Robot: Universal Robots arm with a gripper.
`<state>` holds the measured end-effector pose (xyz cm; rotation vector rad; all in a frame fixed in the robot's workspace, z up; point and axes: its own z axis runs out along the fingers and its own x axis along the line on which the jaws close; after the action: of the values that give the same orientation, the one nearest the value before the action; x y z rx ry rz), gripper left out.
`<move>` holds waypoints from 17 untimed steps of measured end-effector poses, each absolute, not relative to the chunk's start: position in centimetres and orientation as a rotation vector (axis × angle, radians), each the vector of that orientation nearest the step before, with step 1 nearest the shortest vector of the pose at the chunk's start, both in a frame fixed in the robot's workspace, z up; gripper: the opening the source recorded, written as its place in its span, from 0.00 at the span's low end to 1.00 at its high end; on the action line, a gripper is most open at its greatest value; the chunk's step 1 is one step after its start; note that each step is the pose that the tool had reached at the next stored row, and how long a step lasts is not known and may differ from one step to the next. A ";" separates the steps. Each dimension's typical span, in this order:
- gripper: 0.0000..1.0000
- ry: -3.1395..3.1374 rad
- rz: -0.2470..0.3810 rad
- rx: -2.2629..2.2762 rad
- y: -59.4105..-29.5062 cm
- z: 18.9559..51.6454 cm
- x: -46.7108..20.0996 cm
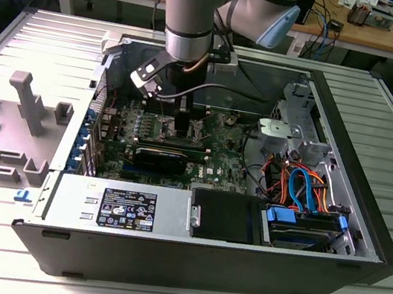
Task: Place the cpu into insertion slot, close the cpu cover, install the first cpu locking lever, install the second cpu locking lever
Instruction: 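Place the cpu into insertion slot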
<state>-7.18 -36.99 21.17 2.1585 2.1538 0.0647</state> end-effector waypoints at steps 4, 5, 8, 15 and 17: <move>0.65 2.169 0.035 2.173 -37.0 21.7 -6.9; 0.58 2.171 0.029 2.175 -37.0 21.8 -6.8; 0.46 2.181 0.013 2.184 -37.0 22.0 -6.7; 0.11 2.194 -0.011 2.196 -37.0 22.2 -6.6; 0.11 2.194 -0.011 2.196 -37.0 22.2 -6.6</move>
<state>-6.60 -36.99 22.16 2.1964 2.1939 -0.0113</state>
